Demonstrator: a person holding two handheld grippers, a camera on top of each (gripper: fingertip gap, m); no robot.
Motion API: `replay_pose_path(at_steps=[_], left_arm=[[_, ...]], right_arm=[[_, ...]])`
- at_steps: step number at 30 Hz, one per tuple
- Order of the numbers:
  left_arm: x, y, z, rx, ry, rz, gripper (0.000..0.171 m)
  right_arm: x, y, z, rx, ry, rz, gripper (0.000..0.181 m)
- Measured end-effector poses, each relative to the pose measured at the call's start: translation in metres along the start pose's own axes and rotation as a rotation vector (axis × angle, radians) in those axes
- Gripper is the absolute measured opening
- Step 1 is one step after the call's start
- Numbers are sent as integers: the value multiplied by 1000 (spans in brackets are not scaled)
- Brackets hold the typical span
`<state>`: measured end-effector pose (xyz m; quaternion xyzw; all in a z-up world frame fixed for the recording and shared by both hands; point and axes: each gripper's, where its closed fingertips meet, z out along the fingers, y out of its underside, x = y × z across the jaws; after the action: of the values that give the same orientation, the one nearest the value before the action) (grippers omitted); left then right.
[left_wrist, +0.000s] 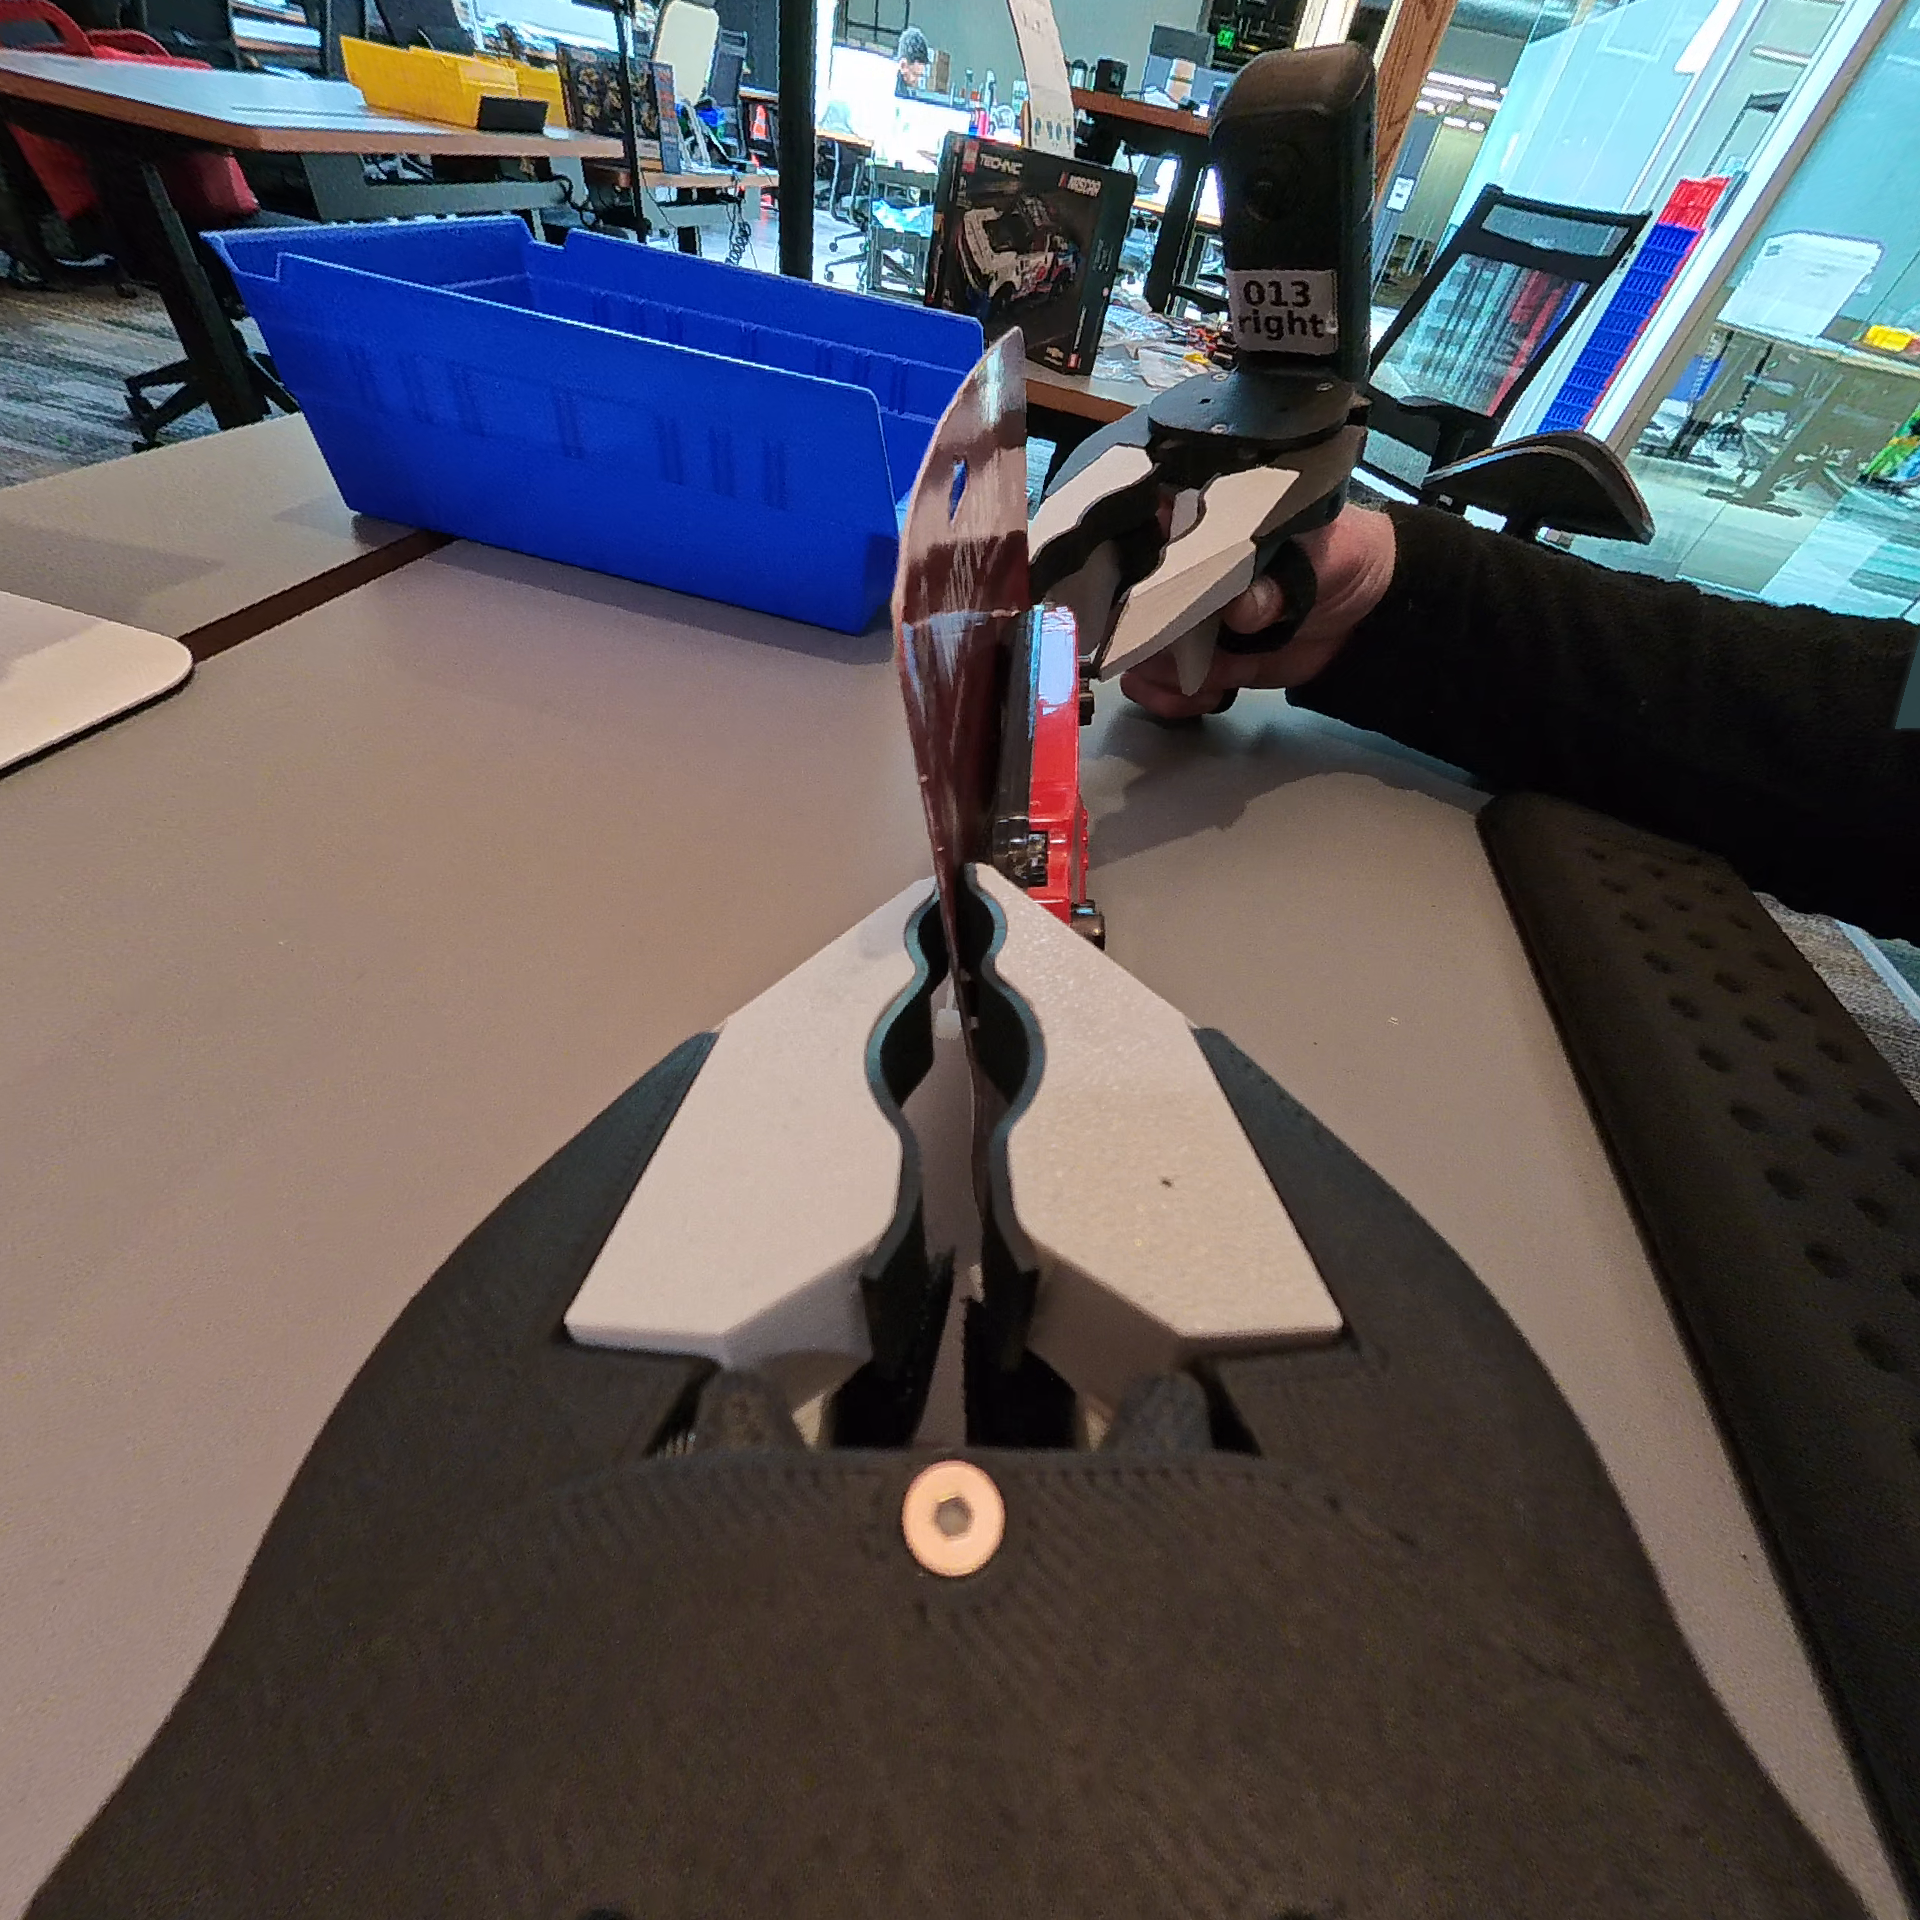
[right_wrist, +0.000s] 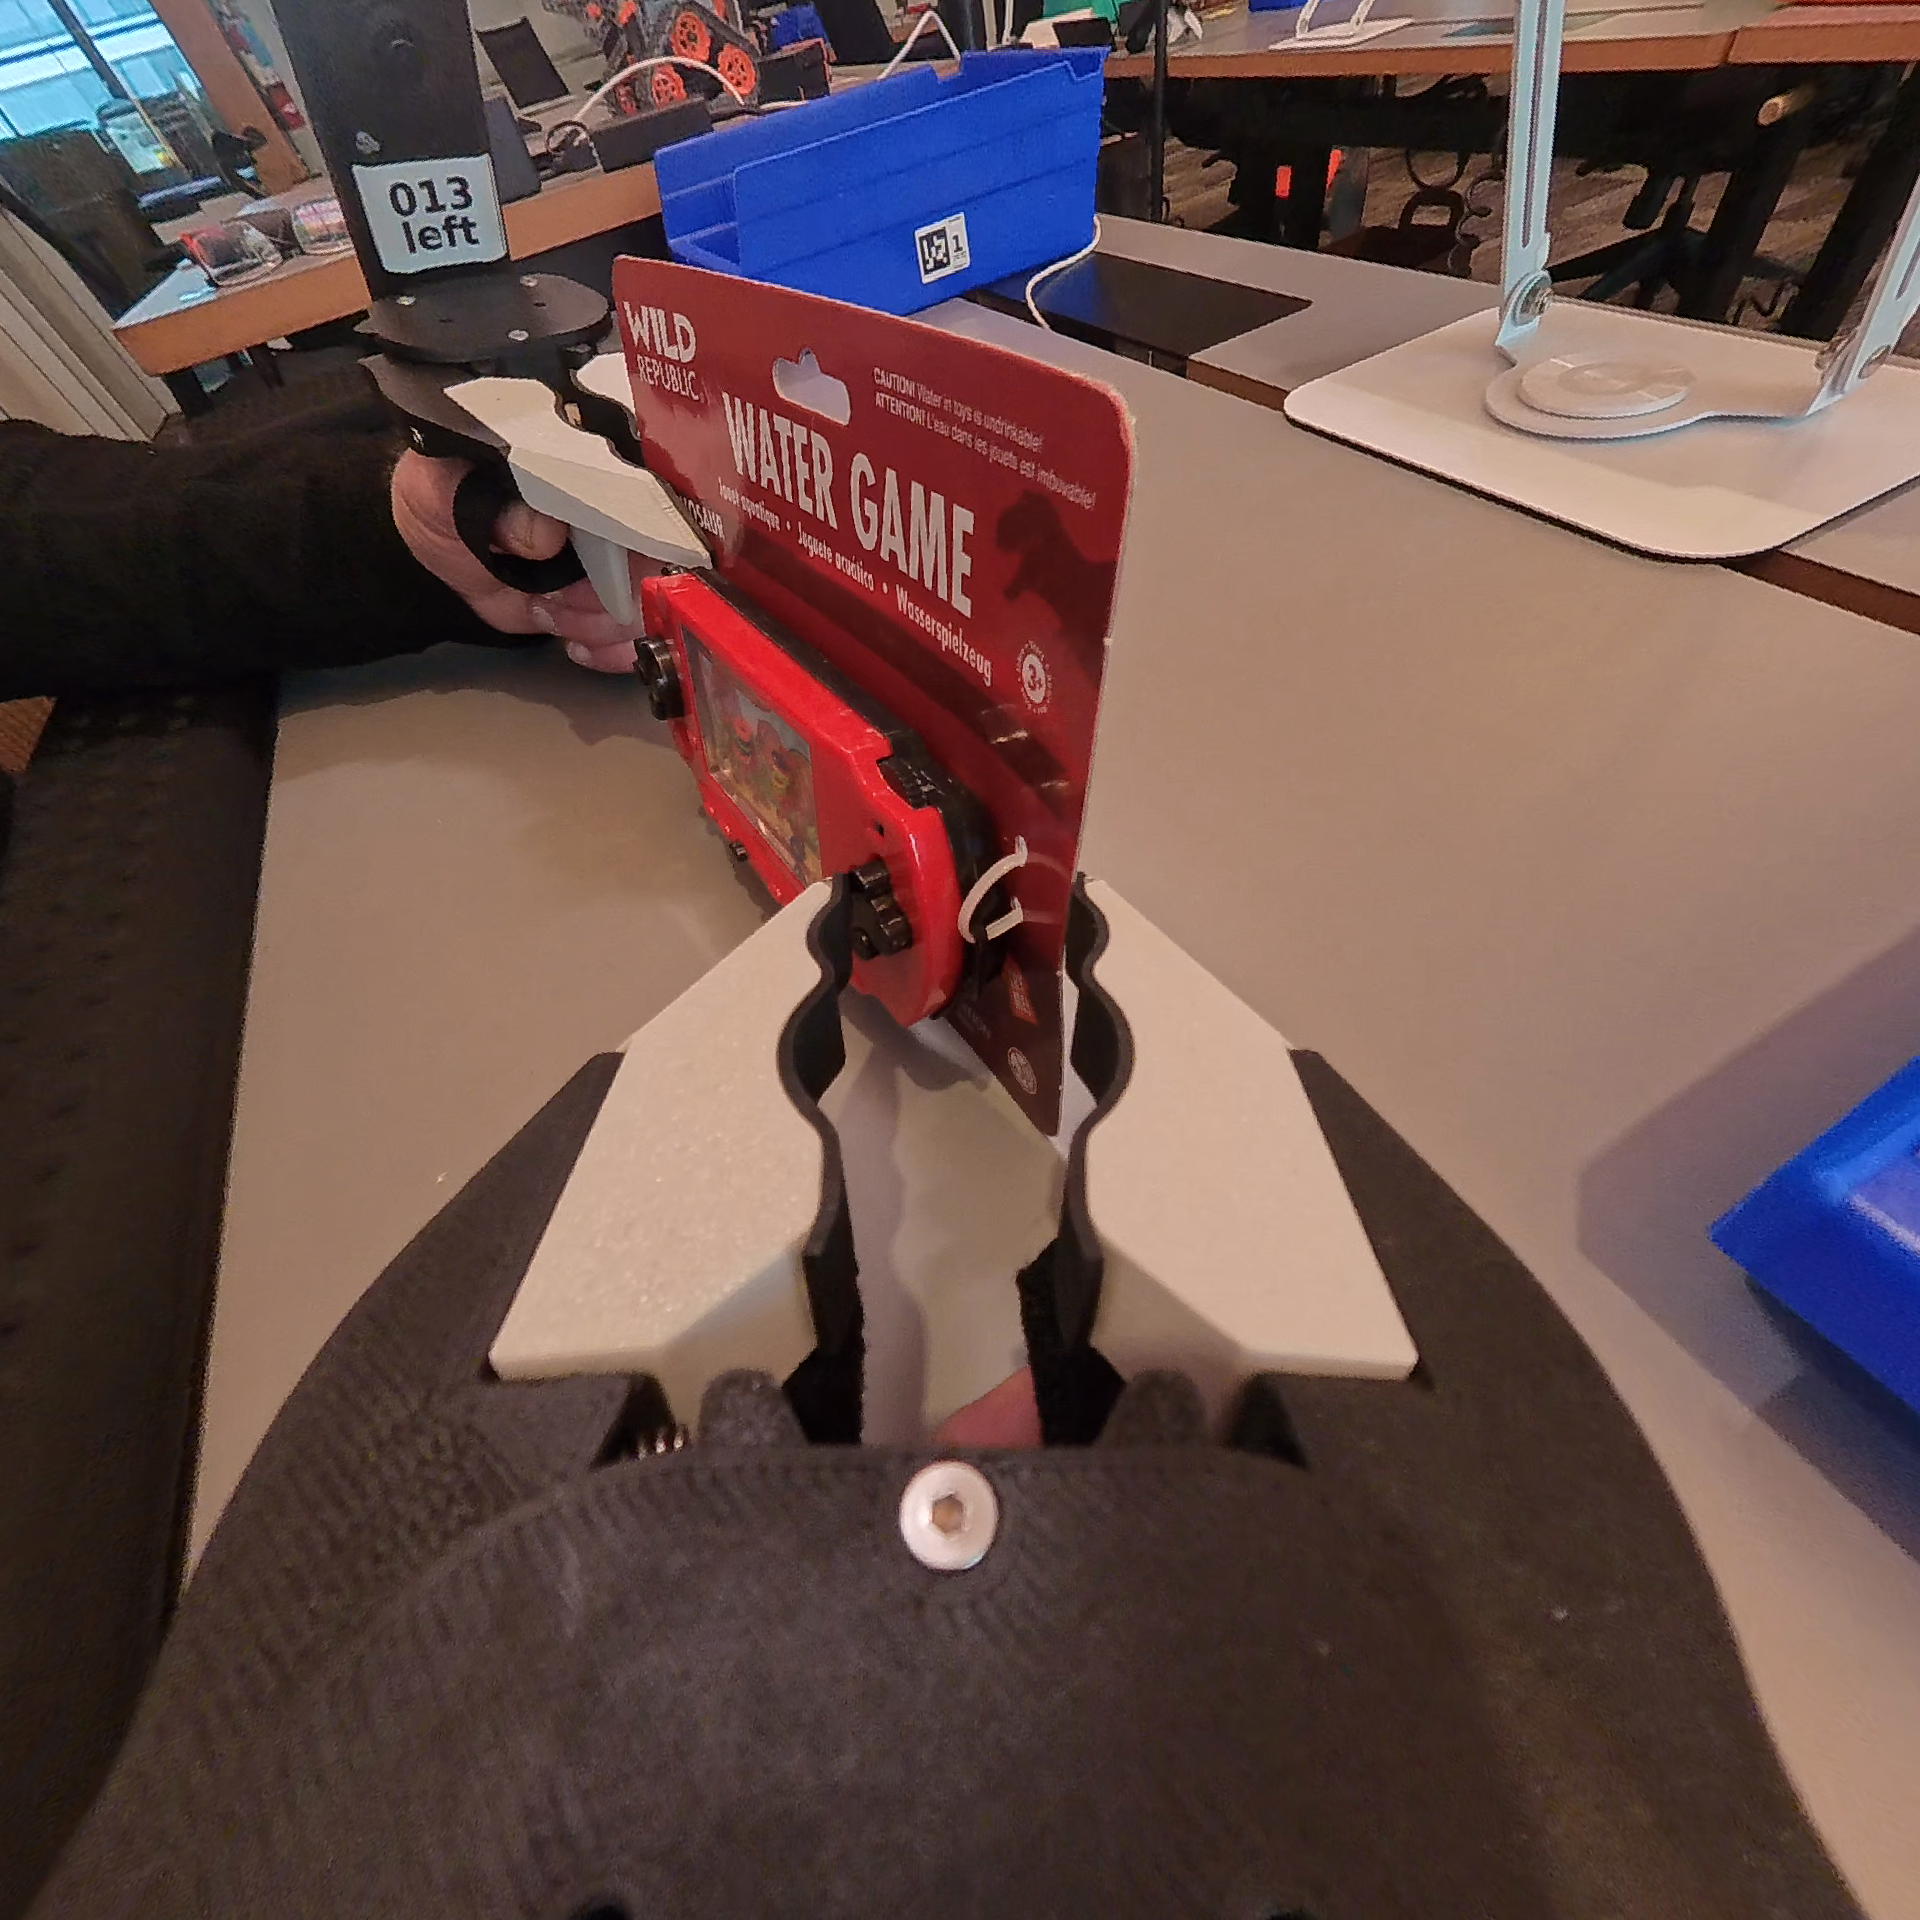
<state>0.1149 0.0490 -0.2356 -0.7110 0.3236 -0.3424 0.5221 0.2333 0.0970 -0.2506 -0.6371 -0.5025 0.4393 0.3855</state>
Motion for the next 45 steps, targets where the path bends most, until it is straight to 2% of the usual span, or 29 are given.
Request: replay_pose_path(at_steps=[18, 20, 24, 32, 45], left_arm=[[-1, 0, 0, 1, -1, -13, 0], [-2, 0, 0, 1, -3, -15, 0], [0, 0, 1, 2, 1, -9, 0], [0, 0, 2, 2, 3, -11, 0], [0, -1, 2, 3, 7, -13, 0]], right_arm=[[-3, -2, -2, 13, -12, -3, 24], [-2, -3, -2, 13, -7, -7, 26], [-1, 0, 2, -7, 2, 0, 43], [0, 2, 0, -14, -2, -2, 39], [-1, 3, 1, -28, -9, -7, 42]])
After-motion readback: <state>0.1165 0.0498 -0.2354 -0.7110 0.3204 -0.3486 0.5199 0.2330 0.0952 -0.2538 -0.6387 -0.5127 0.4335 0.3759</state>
